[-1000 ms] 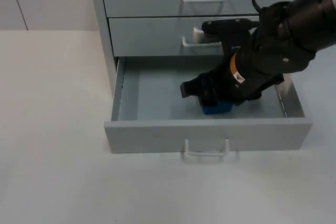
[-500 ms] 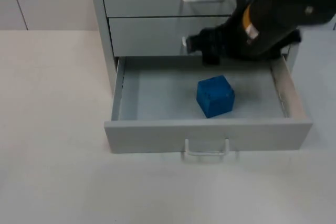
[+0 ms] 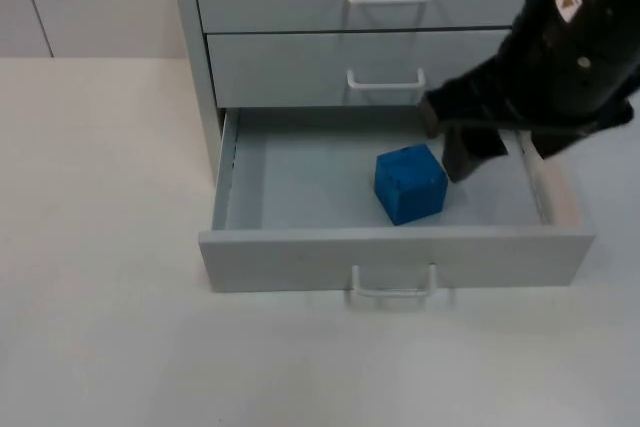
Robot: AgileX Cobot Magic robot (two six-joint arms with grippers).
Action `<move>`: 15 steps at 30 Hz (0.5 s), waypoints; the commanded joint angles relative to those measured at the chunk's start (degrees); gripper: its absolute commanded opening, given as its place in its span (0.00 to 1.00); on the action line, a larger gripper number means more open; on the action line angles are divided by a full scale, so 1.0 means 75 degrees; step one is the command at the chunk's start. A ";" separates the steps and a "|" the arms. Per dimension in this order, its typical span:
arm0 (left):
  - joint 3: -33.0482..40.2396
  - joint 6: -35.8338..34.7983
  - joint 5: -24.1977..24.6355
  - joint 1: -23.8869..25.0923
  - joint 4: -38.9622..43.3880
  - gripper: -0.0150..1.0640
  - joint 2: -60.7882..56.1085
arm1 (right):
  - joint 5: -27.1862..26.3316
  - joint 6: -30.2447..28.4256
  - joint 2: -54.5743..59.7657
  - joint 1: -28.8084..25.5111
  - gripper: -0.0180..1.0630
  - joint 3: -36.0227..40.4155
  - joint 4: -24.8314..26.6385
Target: Open the drawer with the left hand, place the block into the drawer with the right hand, then close the drawer with the left hand.
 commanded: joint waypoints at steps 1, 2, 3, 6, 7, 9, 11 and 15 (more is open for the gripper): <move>0.0029 -0.0003 -0.0046 -0.0033 -0.0061 0.99 -0.0056 | 0.0026 -0.0182 -0.0188 0.0048 0.66 0.0259 0.0089; 0.0029 -0.0003 -0.0029 -0.0033 -0.0102 0.99 -0.0056 | 0.0026 -0.0194 -0.0206 0.0048 0.66 0.0299 0.0089; 0.0029 -0.0003 -0.0005 -0.0033 -0.0123 0.99 -0.0056 | 0.0040 -0.0194 -0.0220 0.0048 0.66 0.0330 0.0089; 0.0029 -0.0003 -0.0005 -0.0033 -0.0139 0.99 -0.0056 | 0.0040 -0.0370 -0.0220 0.0048 0.66 0.0342 0.0089; 0.0029 -0.0003 -0.0005 -0.0033 -0.0139 0.99 -0.0056 | 0.0062 -0.0479 -0.0220 0.0033 0.66 0.0342 0.0089; 0.0029 -0.0003 -0.0005 -0.0033 -0.0139 0.99 -0.0056 | 0.0096 -0.0539 -0.0220 0.0015 0.66 0.0342 0.0089; 0.0029 -0.0003 -0.0005 -0.0033 -0.0154 0.99 -0.0056 | 0.0288 -0.0599 -0.0236 -0.0109 0.66 0.0342 0.0105; 0.0029 -0.0003 -0.0005 -0.0033 -0.0154 0.99 -0.0056 | 0.0352 -0.1297 -0.0406 -0.0636 0.66 0.0589 0.0688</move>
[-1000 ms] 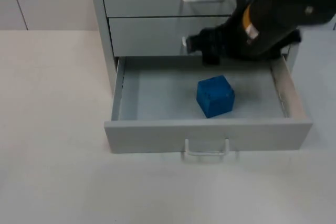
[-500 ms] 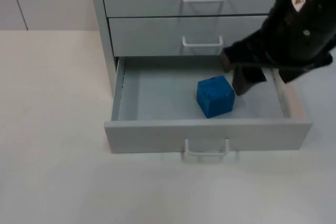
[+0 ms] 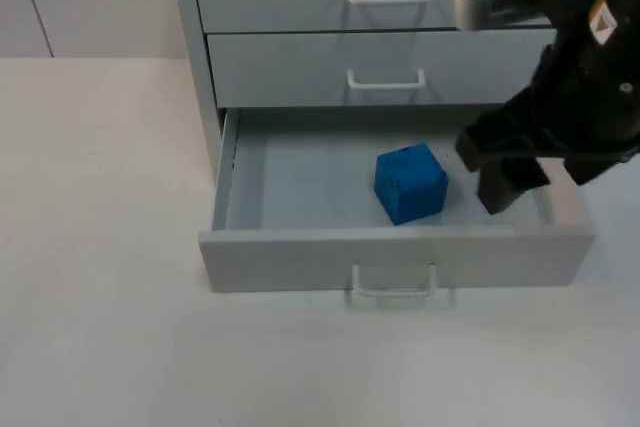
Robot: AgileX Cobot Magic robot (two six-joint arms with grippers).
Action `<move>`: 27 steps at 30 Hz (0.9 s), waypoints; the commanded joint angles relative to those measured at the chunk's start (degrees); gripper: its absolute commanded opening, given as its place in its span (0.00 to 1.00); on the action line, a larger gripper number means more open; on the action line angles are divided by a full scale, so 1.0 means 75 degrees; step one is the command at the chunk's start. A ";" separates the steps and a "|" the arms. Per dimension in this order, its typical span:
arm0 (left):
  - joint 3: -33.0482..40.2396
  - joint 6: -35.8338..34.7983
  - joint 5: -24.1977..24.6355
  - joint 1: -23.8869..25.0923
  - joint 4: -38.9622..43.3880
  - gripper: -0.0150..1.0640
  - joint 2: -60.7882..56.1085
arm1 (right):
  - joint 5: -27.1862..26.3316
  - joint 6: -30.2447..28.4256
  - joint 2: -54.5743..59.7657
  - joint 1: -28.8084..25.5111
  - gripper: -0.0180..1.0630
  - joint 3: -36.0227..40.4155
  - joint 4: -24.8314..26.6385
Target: Open the drawer with the left hand, place the block into the drawer with the right hand, then close the drawer with the left hand.
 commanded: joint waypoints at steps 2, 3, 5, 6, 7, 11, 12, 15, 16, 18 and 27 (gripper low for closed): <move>0.0029 -0.0003 -0.0034 -0.0033 -0.0077 0.99 -0.0056 | -0.0047 -0.0577 -0.0340 -0.0528 0.66 0.0371 0.0507; 0.0029 -0.0003 -0.0034 -0.0033 -0.0077 0.99 -0.0056 | -0.0047 -0.0577 -0.0340 -0.0528 0.66 0.0371 0.0507; 0.0029 -0.0003 -0.0034 -0.0033 -0.0111 0.99 -0.0056 | -0.0223 -0.0613 -0.0749 -0.1142 0.66 0.0941 0.0535; 0.0029 -0.0003 -0.0049 -0.0033 -0.0109 0.99 -0.0056 | -0.0240 -0.0629 -0.0903 -0.1446 0.66 0.1173 0.0519; 0.0029 -0.0003 -0.0049 -0.0033 -0.0109 0.99 -0.0056 | -0.0259 -0.0764 -0.1099 -0.1721 0.66 0.1388 0.0520; 0.0029 -0.0003 -0.0049 -0.0033 -0.0127 0.99 -0.0056 | -0.0170 -0.0951 -0.1664 -0.2732 0.66 0.1821 0.0520; 0.0029 -0.0003 -0.0049 -0.0033 -0.0156 0.99 -0.0056 | -0.0095 -0.1013 -0.1867 -0.2991 0.66 0.1899 0.0520; 0.0029 -0.0003 -0.0049 -0.0033 -0.0175 0.99 -0.0056 | 0.0095 -0.1255 -0.2233 -0.3482 0.65 0.2006 0.0520; 0.0029 -0.0003 -0.0049 -0.0033 -0.0175 0.99 -0.0056 | 0.0282 -0.1325 -0.2458 -0.3693 0.65 0.2006 0.0520; 0.0029 -0.0003 -0.0049 -0.0033 -0.0175 0.99 -0.0056 | 0.0320 -0.1325 -0.2620 -0.3792 0.65 0.2006 0.0504; 0.0029 -0.0003 -0.0015 -0.0033 -0.0175 0.99 0.0092 | 0.0561 -0.1325 -0.3336 -0.3846 0.65 0.2006 0.0504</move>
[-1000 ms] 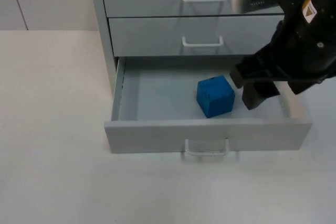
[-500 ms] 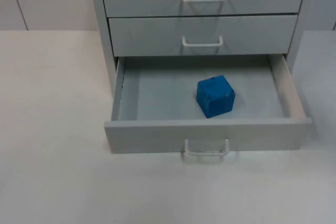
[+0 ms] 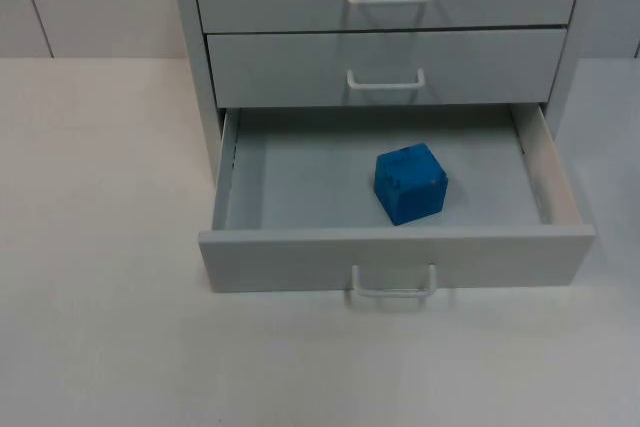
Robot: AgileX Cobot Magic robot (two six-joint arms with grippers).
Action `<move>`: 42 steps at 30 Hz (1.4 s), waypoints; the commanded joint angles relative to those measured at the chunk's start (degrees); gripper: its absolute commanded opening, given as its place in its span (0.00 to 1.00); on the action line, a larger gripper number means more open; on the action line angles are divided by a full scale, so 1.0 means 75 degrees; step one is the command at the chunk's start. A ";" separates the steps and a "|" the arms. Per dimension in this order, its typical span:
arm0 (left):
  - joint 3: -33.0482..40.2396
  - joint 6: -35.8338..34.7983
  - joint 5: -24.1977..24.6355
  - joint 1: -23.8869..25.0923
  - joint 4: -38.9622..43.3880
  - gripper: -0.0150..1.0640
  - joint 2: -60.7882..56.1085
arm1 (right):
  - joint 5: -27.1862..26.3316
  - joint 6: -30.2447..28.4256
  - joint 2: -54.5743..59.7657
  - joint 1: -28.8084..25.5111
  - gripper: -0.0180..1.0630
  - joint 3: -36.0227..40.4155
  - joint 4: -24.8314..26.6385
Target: Open the drawer with the left hand, place the block into the drawer with the right hand, then close the drawer with the left hand.
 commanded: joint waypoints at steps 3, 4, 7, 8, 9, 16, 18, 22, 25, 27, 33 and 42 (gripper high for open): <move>0.0029 -0.0018 0.0019 -0.0033 -0.0155 0.98 0.0247 | 0.0244 -0.0090 -0.0164 -0.0026 0.65 0.0033 0.0014; 0.0029 -0.0056 0.0019 -0.0033 -0.0191 0.96 0.0336 | 0.0305 -0.0090 -0.0164 -0.0026 0.65 0.0033 0.0014; 0.0029 -0.0056 -0.0038 -0.0033 -0.0405 0.77 0.0698 | 0.0341 -0.0090 -0.0164 -0.0026 0.65 0.0033 -0.0023; 0.0029 -0.0056 -0.0115 -0.0033 -0.0501 0.67 0.0882 | 0.0312 -0.0090 -0.0164 -0.0026 0.65 0.0033 -0.0024; 0.0029 -0.0010 -0.0223 -0.0033 -0.0598 0.51 0.1036 | 0.0288 -0.0162 -0.0164 -0.0026 0.65 0.0033 -0.0024; 0.0029 0.1332 -0.0406 -0.0033 -0.1746 0.01 0.2381 | 0.0251 -0.0194 -0.0164 -0.0026 0.65 0.0033 0.0022; -0.0004 0.1613 -0.0324 -0.0033 -0.2080 0.01 0.2936 | 0.0267 -0.0194 -0.0164 -0.0026 0.65 0.0033 0.0022; -0.0340 0.1688 0.0057 -0.0081 -0.2097 0.01 0.3426 | 0.0267 -0.0194 -0.0164 -0.0026 0.65 0.0033 0.0022; -0.0826 0.1644 -0.0189 -0.0564 -0.2068 0.01 0.3598 | 0.0267 -0.0194 -0.0164 -0.0026 0.65 0.0033 0.0022; -0.0978 0.1507 -0.0367 -0.0831 -0.2068 0.01 0.3603 | 0.0267 -0.0194 -0.0164 -0.0026 0.65 0.0033 0.0022; -0.1829 0.0793 -0.0674 -0.2432 -0.0865 0.01 0.3909 | 0.0299 -0.0194 -0.0164 -0.0026 0.65 0.0033 0.0022; -0.2050 -0.3813 -0.1059 -0.5793 0.5257 0.01 0.5348 | 0.0278 -0.0194 -0.0164 -0.0026 0.65 0.0033 0.0022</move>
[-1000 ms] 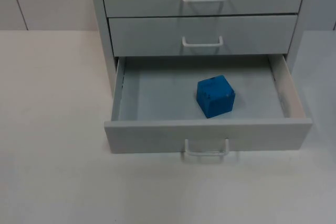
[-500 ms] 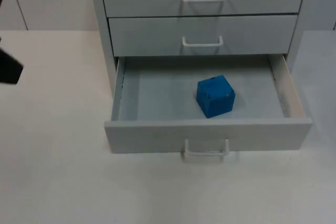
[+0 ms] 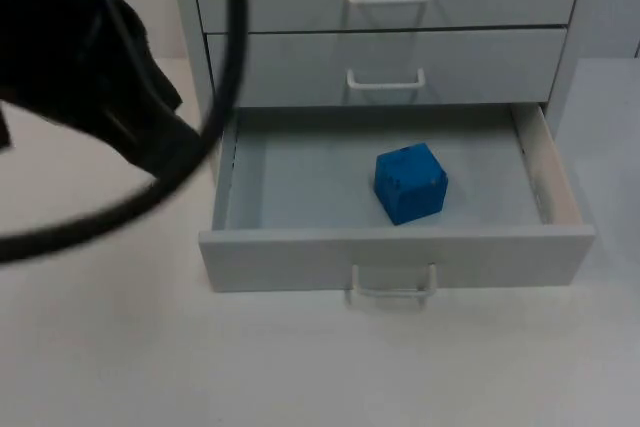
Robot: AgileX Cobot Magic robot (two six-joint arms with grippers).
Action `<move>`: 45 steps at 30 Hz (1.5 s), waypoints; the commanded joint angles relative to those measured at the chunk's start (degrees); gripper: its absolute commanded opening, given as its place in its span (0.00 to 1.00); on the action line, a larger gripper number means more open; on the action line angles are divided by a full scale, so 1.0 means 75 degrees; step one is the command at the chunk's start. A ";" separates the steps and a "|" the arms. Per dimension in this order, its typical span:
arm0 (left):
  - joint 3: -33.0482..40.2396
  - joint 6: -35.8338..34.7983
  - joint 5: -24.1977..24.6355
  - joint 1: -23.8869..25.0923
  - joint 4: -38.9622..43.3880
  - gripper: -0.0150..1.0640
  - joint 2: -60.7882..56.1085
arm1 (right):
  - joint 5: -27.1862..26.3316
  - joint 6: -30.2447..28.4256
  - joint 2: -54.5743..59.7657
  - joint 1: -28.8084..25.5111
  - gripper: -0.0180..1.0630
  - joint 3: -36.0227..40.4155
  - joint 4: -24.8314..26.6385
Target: Open the drawer with the left hand, place the block into the drawer with the right hand, then close the drawer with the left hand.
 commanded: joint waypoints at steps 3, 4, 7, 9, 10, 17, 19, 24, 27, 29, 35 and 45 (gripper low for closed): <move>-0.0051 -0.1761 -0.0138 -0.1418 0.2471 0.01 0.0967 | -0.0003 -0.0068 -0.0082 -0.0026 0.65 0.0045 0.0022; -0.0051 -0.2106 -0.0138 -0.1694 0.2984 0.01 0.1256 | -0.0003 -0.0068 -0.0082 -0.0026 0.65 0.0082 0.0022; -0.0051 -0.2664 -0.0138 -0.2113 0.3875 0.01 0.1795 | -0.0003 -0.0068 -0.0082 -0.0026 0.65 0.0098 0.0022; -0.0051 -0.3117 -0.0138 -0.2445 0.4708 0.01 0.2336 | -0.0003 -0.0068 -0.0082 -0.0026 0.65 0.0098 0.0022; -0.0051 -0.3235 -0.0138 -0.2613 0.5043 0.01 0.2680 | -0.0003 -0.0068 -0.0082 -0.0026 0.65 0.0098 0.0022; -0.0051 -0.3751 -0.0445 -0.2839 0.6226 0.01 0.4080 | -0.0063 -0.0068 -0.0082 -0.0026 0.65 0.0102 0.0022; -0.0051 -0.4117 -0.0476 -0.2839 0.6782 0.01 0.4504 | -0.0063 -0.0068 -0.0082 -0.0026 0.65 0.0102 0.0022; -0.0051 -0.4434 -0.0938 -0.2839 0.7321 0.01 0.5205 | -0.0130 -0.0068 -0.0082 -0.0026 0.65 0.0102 0.0022; -0.0051 -0.4492 -0.1117 -0.2839 0.7561 0.01 0.5422 | -0.0130 -0.0068 -0.0082 -0.0026 0.65 0.0102 0.0022; -0.0051 -0.4944 -0.1162 -0.2807 0.8119 0.01 0.5602 | -0.0130 -0.0068 -0.0082 -0.0026 0.65 0.0102 0.0022; -0.0051 -0.6195 -0.1108 -0.2807 0.9783 0.01 0.5941 | -0.0127 -0.0068 -0.0082 -0.0026 0.65 0.0102 0.0076; -0.0053 -0.8202 -0.0513 -0.2723 1.1615 0.01 0.6529 | -0.0127 -0.0068 -0.0082 -0.0026 0.65 0.0102 0.0076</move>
